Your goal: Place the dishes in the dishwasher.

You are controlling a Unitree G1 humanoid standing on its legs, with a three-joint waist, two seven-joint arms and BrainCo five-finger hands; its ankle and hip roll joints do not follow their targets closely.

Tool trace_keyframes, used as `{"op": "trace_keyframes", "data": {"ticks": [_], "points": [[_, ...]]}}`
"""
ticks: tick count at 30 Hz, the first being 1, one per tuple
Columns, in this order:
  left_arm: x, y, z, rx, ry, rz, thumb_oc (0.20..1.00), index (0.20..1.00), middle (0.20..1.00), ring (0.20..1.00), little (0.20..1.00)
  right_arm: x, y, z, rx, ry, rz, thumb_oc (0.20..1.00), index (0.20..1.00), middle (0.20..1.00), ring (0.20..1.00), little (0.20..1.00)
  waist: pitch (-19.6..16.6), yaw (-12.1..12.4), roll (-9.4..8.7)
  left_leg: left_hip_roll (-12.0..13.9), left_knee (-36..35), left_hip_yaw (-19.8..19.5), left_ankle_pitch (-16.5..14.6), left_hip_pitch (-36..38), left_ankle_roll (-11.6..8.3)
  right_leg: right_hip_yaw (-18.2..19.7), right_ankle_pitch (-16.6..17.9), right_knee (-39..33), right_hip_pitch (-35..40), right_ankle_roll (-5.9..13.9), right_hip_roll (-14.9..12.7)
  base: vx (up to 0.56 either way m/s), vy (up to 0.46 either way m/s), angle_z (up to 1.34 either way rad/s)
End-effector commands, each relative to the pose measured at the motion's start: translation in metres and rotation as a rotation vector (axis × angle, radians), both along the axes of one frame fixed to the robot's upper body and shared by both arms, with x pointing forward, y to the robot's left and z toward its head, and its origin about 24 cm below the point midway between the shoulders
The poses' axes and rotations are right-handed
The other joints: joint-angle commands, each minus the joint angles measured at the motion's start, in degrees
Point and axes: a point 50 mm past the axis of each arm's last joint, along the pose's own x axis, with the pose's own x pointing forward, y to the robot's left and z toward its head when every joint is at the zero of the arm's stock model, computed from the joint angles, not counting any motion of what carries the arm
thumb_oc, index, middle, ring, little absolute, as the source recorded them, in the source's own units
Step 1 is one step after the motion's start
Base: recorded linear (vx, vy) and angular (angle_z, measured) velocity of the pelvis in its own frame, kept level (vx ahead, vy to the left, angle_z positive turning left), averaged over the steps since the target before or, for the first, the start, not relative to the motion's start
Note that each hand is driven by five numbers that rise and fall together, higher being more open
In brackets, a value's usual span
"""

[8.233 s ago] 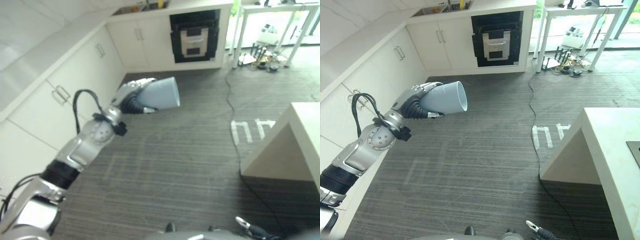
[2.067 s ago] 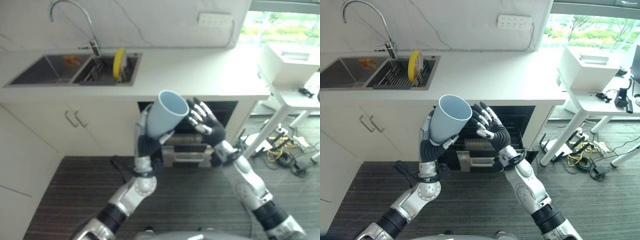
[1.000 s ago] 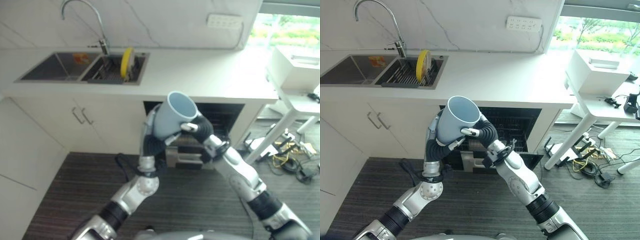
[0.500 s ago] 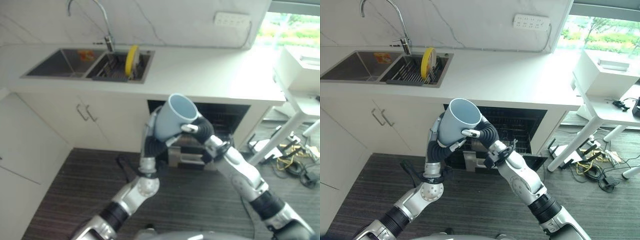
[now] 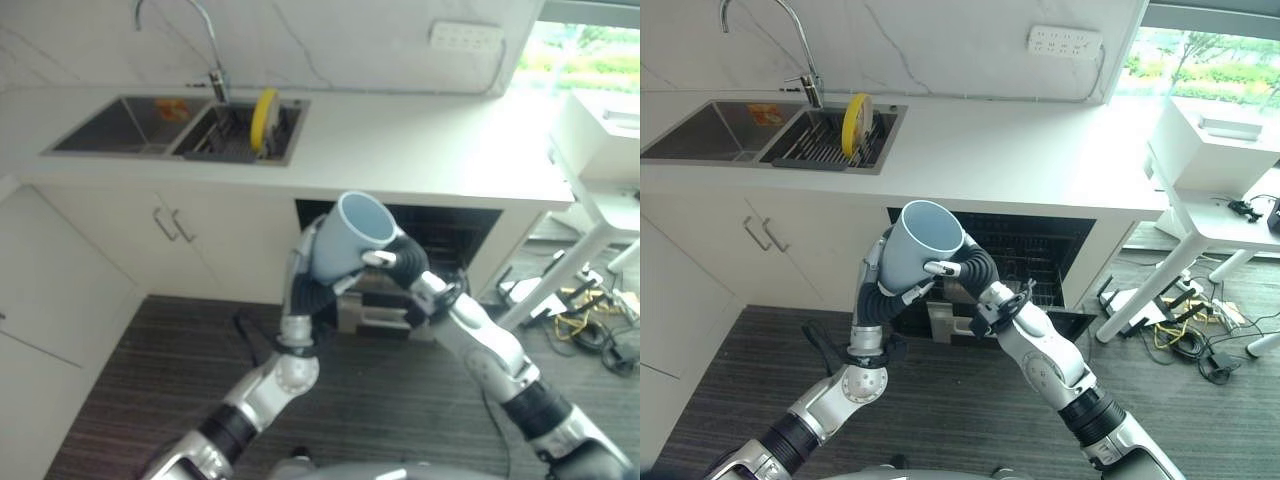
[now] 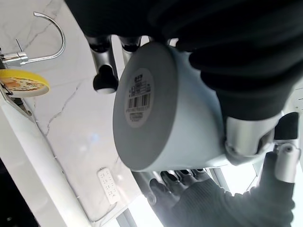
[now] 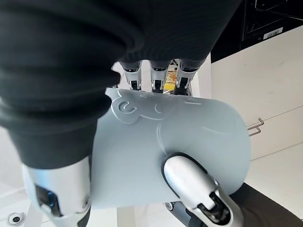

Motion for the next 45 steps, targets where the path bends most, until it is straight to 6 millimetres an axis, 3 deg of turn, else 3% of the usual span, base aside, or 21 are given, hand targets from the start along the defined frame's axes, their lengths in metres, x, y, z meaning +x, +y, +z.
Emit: {"op": "trace_keyframes", "data": {"ticks": [1,2,3,12,13,14,18,24,33,36,40,42,43,44,45], "points": [[0.007,-0.021,0.001,0.150,-0.019,-0.147,0.200,0.200,0.200,0.200,0.200,-0.005,0.037,0.056,0.117,-0.221,0.194,0.740,0.740,0.740,0.740,0.740,0.6,0.8,-2.01,0.8,3.4,-2.0,-7.9,0.3,-0.12,2.7,-4.6,3.1,-0.8,3.41,-4.1,0.00,0.000,0.00],[0.007,-0.022,0.001,0.157,-0.014,-0.151,0.200,0.200,0.200,0.200,0.200,-0.004,0.036,0.057,0.119,-0.223,0.189,0.529,0.529,0.529,0.529,0.529,0.6,0.9,-2.00,0.8,3.4,-2.0,-7.9,0.3,-0.14,2.7,-4.5,3.0,-0.8,3.41,-4.2,0.00,0.000,0.00],[0.007,-0.023,0.000,0.165,-0.013,-0.157,0.200,0.200,0.200,0.200,0.200,-0.004,0.035,0.057,0.120,-0.229,0.179,0.200,0.200,0.200,0.200,0.200,0.6,1.0,-1.98,0.8,3.3,-2.1,-7.9,0.2,-0.12,2.6,-4.5,2.9,-0.8,3.43,-4.2,0.00,0.002,0.04],[0.004,-0.025,-0.002,0.174,-0.008,-0.179,0.200,0.200,0.200,0.200,0.200,-0.002,0.034,0.061,0.148,-0.245,0.157,0.200,0.200,0.200,0.200,0.200,0.6,1.3,-1.77,0.7,3.3,-2.4,-7.8,0.2,-0.17,2.0,-4.8,2.9,-0.5,3.15,-4.1,0.00,0.000,0.02],[0.004,-0.026,-0.001,0.177,-0.011,-0.186,0.407,0.407,0.407,0.407,0.407,-0.002,0.033,0.062,0.157,-0.251,0.147,0.200,0.200,0.200,0.200,0.200,0.6,1.5,-1.79,0.6,3.3,-2.6,-7.9,0.1,-0.15,1.8,-4.8,2.8,-0.4,3.15,-4.2,-0.02,-0.005,0.09],[0.003,-0.028,0.000,0.185,-0.016,-0.193,1.000,1.000,1.000,1.000,1.000,-0.002,0.032,0.065,0.175,-0.265,0.125,0.200,0.200,0.200,0.200,0.200,0.7,1.6,-1.88,0.5,3.4,-2.6,-7.9,0.0,-0.08,1.5,-4.8,2.9,-0.5,3.14,-4.3,-0.02,-0.007,0.14],[0.003,-0.026,-0.001,0.162,-0.013,-0.170,1.000,1.000,1.000,1.000,1.000,0.002,0.026,0.069,0.232,-0.277,0.030,0.200,0.200,0.200,0.200,0.200,0.9,1.6,-1.74,0.7,3.5,-2.2,-7.8,0.2,-0.04,1.4,-5.0,3.2,-0.4,3.02,-4.2,-0.01,0.025,0.06],[0.005,-0.015,0.001,0.111,-0.026,-0.064,1.000,1.000,1.000,1.000,1.000,0.010,-0.008,0.075,0.306,-0.340,-0.274,0.200,0.200,0.200,0.200,0.200,1.1,0.9,-1.49,0.8,3.6,-1.4,-7.9,0.7,0.06,1.4,-5.0,3.5,-0.2,3.02,-4.3,0.03,0.066,-0.01],[0.010,0.009,0.000,0.068,-0.010,0.097,1.000,1.000,1.000,1.000,1.000,0.009,-0.041,0.054,0.348,-0.290,-0.421,0.200,0.200,0.200,0.200,0.200,1.7,-0.3,-1.26,-1.0,6.6,-1.1,-9.9,0.4,2.08,2.6,-6.4,8.0,-1.4,3.37,-5.5,0.03,0.139,-0.05],[0.010,0.017,-0.004,0.080,0.014,0.133,1.000,1.000,1.000,1.000,1.000,0.006,-0.056,0.046,0.373,-0.279,-0.491,0.200,0.200,0.200,0.200,0.200,2.4,-0.6,-0.87,-2.4,8.9,-1.8,-11.6,-0.6,4.43,3.8,-9.1,15.7,-3.6,3.12,-5.4,0.03,0.212,-0.10],[0.013,0.026,-0.002,0.128,0.022,0.126,1.000,1.000,1.000,1.000,1.000,-0.002,-0.069,0.036,0.396,-0.278,-0.572,0.200,0.200,0.200,0.200,0.200,4.2,-1.6,-0.33,-3.9,8.7,-4.0,-12.2,-0.5,7.30,6.3,-6.2,34.1,-12.5,4.99,-4.4,0.01,0.066,0.03],[0.015,0.029,-0.002,0.144,0.032,0.127,1.000,1.000,1.000,1.000,1.000,-0.002,-0.073,0.031,0.400,-0.274,-0.583,0.200,0.200,0.200,0.200,0.200,4.5,-1.7,-0.62,-4.0,8.1,-4.0,-12.0,0.0,7.08,6.3,-5.2,32.0,-13.2,4.87,-4.8,0.08,-0.200,0.27],[0.015,0.032,0.000,0.161,0.031,0.109,1.000,1.000,1.000,1.000,1.000,-0.001,-0.078,0.027,0.396,-0.281,-0.585,0.200,0.200,0.200,0.200,0.200,4.6,-1.6,-1.46,-4.0,8.2,-3.7,-12.2,0.2,5.67,5.6,-4.3,19.2,-11.2,4.36,-6.1,0.14,-0.408,0.19],[0.015,0.032,-0.002,0.171,0.039,0.095,1.000,1.000,1.000,1.000,1.000,0.002,-0.080,0.026,0.394,-0.284,-0.580,0.200,0.200,0.200,0.200,0.200,4.7,-1.7,-1.75,-3.9,8.4,-3.3,-12.9,0.7,5.07,5.4,-1.6,14.0,-10.6,4.80,-6.9,0.16,-0.503,0.02],[0.013,0.032,-0.004,0.182,0.046,0.092,1.000,1.000,1.000,1.000,1.000,0.004,-0.079,0.027,0.390,-0.282,-0.574,0.200,0.200,0.200,0.200,0.200,4.9,-2.1,-2.03,-3.9,8.8,-3.3,-13.8,1.2,4.96,6.9,1.2,13.6,-11.6,5.63,-7.5,0.16,-0.453,-0.16]]}}
